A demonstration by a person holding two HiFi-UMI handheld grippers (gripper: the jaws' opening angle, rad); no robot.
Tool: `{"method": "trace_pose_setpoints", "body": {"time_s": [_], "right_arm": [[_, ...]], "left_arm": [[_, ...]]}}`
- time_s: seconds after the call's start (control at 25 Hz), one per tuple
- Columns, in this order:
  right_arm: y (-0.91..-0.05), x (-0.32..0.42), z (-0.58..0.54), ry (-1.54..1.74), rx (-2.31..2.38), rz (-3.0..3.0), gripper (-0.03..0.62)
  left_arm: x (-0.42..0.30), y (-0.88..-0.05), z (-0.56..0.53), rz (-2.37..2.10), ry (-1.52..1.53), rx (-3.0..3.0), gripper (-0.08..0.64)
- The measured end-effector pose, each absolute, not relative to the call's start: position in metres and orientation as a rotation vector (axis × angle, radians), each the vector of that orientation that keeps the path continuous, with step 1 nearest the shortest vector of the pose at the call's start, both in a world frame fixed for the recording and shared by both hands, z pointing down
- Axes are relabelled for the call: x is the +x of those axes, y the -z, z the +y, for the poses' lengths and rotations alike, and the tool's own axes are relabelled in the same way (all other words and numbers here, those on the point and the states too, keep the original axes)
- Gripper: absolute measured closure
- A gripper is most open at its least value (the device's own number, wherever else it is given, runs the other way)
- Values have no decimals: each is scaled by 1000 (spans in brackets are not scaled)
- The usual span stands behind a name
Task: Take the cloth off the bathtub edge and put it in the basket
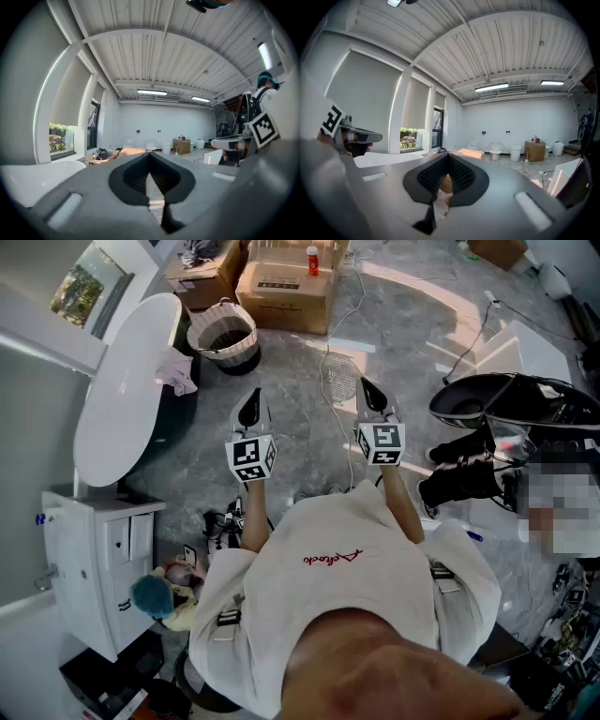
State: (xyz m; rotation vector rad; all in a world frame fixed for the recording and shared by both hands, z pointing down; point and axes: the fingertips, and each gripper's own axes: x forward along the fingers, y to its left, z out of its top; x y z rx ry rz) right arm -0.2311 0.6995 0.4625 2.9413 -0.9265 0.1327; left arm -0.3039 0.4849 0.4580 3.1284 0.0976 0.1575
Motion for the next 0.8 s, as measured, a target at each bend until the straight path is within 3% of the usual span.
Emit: {"method": "trace_pose_setpoints", "body": {"time_s": [0.8], "right_arm": [[-468,-215,723,-138,2968,-947,588]], "left_arm": [[-286,-461,511,101,-172,3143,558]]}}
